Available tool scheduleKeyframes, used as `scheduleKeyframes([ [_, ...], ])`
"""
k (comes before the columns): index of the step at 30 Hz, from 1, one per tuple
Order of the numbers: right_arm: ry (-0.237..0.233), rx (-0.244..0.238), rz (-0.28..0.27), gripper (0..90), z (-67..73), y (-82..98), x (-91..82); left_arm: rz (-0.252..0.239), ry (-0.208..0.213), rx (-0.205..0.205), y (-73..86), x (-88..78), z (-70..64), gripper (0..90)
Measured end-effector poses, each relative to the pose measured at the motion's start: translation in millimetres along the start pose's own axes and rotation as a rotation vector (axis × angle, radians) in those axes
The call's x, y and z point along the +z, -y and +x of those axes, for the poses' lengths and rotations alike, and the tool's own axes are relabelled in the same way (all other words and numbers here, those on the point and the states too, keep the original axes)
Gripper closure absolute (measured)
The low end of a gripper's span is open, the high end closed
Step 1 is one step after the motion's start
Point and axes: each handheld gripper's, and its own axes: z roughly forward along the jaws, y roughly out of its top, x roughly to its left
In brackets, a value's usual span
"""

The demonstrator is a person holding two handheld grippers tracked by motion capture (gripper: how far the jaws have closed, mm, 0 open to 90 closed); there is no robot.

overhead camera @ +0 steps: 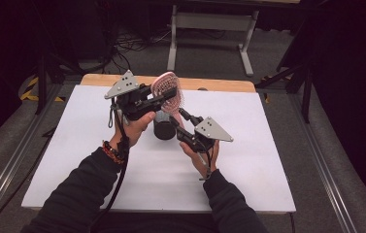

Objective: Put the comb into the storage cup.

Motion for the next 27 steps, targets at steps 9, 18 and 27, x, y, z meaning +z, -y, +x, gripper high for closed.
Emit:
scheduleKeyframes([
  [9,0.007,0.033,0.035,35.3,-8.7,1.3,-10.3,-0.020,-0.028,0.016,-13.1,-2.4,7.0,63.3],
  [18,0.040,-0.044,0.083,29.4,-20.7,4.8,-35.5,-0.040,-0.055,0.050,-25.0,-9.6,11.2,63.3],
  [27,0.060,-0.035,0.125,26.3,-36.0,9.7,-57.6,-0.040,-0.077,0.062,-28.2,-14.2,21.4,63.3],
])
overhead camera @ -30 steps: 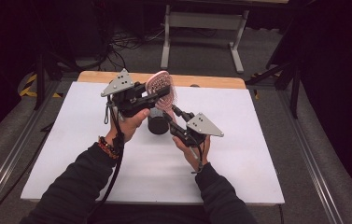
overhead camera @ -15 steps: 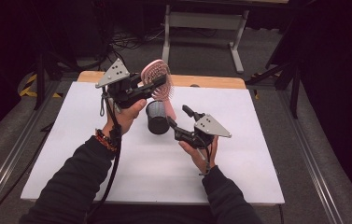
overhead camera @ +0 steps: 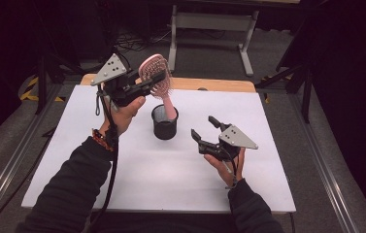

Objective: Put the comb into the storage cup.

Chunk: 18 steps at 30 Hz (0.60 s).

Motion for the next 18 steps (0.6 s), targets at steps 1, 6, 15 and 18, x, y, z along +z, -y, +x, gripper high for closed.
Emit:
scheduleKeyframes([
  [1,0.002,-0.004,0.002,26.1,-0.8,0.5,-1.8,0.001,0.002,-0.001,0.2,0.0,0.8,63.3],
  [6,0.007,-0.020,0.031,25.4,-2.9,4.3,-9.2,0.013,-0.006,0.006,1.5,1.9,3.4,63.3],
  [15,0.013,-0.053,0.081,24.1,-6.1,12.3,-27.1,0.040,-0.019,0.014,8.9,9.9,12.6,63.3],
  [18,0.015,-0.057,0.091,23.7,-8.2,15.5,-32.5,0.049,-0.024,0.020,11.1,11.9,14.5,63.3],
])
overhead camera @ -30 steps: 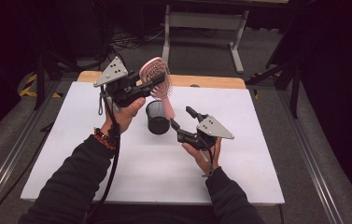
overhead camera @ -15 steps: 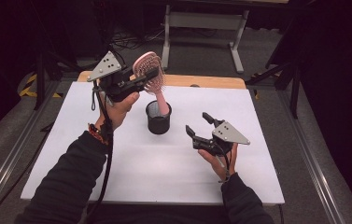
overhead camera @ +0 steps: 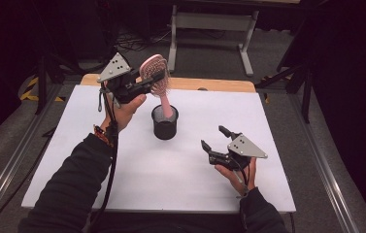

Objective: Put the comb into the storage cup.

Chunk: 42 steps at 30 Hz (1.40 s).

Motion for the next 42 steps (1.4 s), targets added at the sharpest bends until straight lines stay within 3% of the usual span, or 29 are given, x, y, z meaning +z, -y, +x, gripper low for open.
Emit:
scheduleKeyframes([
  [9,0.009,-0.008,0.019,22.7,-3.7,7.7,-9.8,0.026,-0.025,0.024,7.1,6.0,3.4,63.3],
  [23,0.004,-0.014,0.036,22.5,-2.8,12.3,-12.4,0.060,-0.036,0.030,25.5,13.3,7.0,63.3],
  [42,-0.004,-0.023,0.051,22.5,-1.2,15.0,-10.1,0.096,-0.032,-0.006,57.6,18.2,11.1,63.2],
])
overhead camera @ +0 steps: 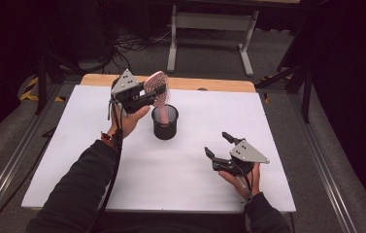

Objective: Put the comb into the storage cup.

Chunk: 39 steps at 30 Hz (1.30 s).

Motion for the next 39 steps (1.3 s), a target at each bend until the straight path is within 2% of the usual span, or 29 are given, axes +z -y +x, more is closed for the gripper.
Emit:
scheduleKeyframes([
  [25,-0.008,-0.020,0.013,22.5,2.2,0.4,2.2,0.056,0.017,-0.006,24.6,10.2,-4.1,63.2],
  [32,-0.012,-0.023,0.016,22.4,2.7,0.9,3.2,0.058,0.030,-0.028,30.9,12.8,-4.1,63.2],
  [39,-0.017,-0.026,0.024,22.3,4.4,1.8,4.9,0.058,0.020,-0.057,36.9,13.3,-1.1,62.9],
])
